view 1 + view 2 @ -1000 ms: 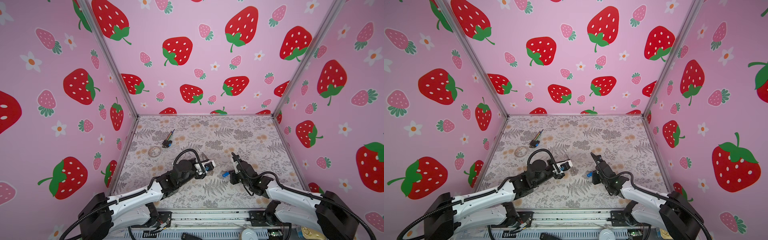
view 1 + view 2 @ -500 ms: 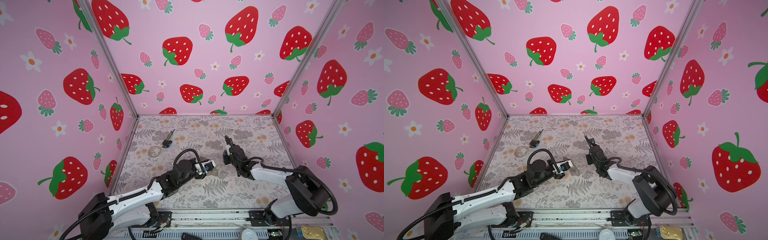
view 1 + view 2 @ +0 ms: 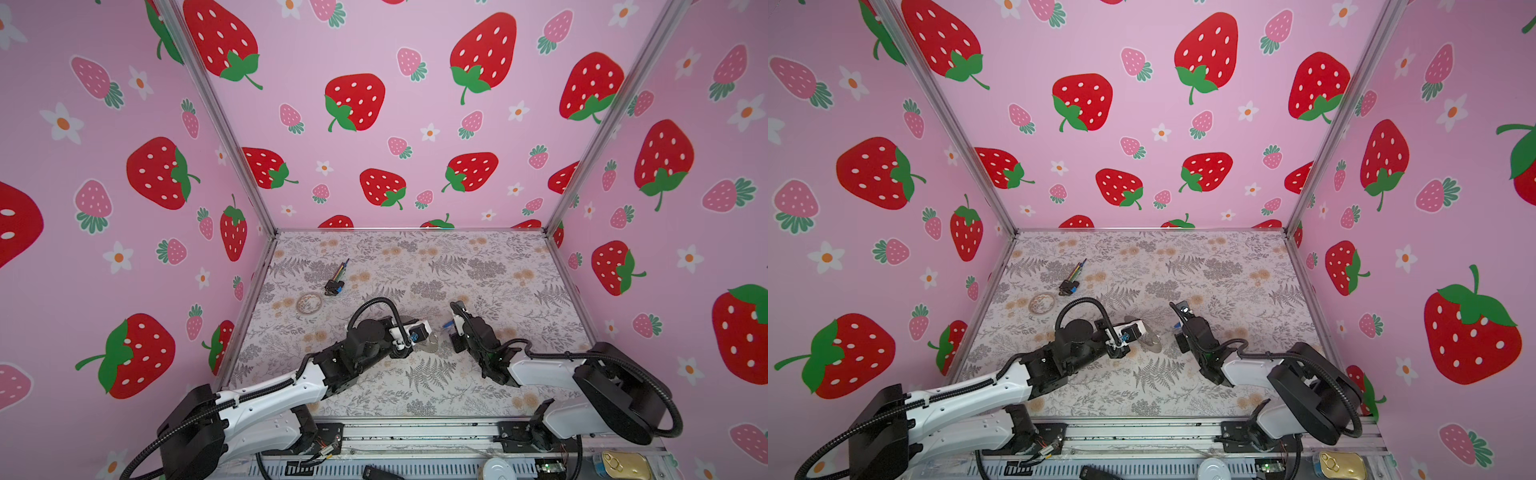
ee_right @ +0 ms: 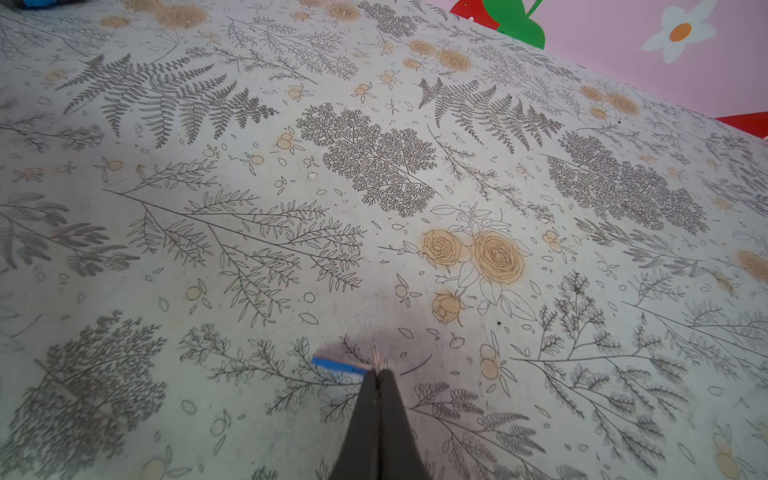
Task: Put the keys on the keyring
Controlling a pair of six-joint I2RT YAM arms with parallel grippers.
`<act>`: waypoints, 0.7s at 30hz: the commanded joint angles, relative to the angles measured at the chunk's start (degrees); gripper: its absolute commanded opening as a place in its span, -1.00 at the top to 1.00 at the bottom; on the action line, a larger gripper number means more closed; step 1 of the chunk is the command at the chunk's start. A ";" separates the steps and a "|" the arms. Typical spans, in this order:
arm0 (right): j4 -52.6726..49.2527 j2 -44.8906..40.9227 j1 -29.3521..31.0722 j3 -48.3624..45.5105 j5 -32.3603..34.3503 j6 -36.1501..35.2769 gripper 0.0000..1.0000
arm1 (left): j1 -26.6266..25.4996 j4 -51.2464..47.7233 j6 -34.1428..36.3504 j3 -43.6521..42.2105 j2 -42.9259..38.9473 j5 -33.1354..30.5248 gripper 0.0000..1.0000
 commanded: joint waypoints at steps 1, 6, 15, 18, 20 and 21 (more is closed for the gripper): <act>-2.98 -3.45 0.47 -2.02 -0.83 3.01 1.00 | 0.20 1.87 -0.13 2.22 0.29 0.60 1.00; -6.64 -7.31 1.80 -4.80 -3.97 5.83 1.00 | 0.23 1.86 -0.31 2.22 0.29 0.60 1.00; -19.85 -19.74 2.31 -6.55 -2.80 13.74 0.61 | 0.21 1.86 -0.35 2.22 0.60 0.60 1.00; -24.29 -25.54 2.33 -5.79 -1.61 14.60 0.44 | 0.23 1.81 -0.35 2.22 0.69 0.68 1.00; -26.68 -28.41 2.16 -4.76 -1.73 14.21 0.41 | 0.18 1.86 -0.35 2.22 0.73 0.68 1.00; -27.94 -28.86 2.12 -4.05 -1.99 13.83 0.40 | 0.22 1.85 -0.32 2.22 0.86 0.68 1.00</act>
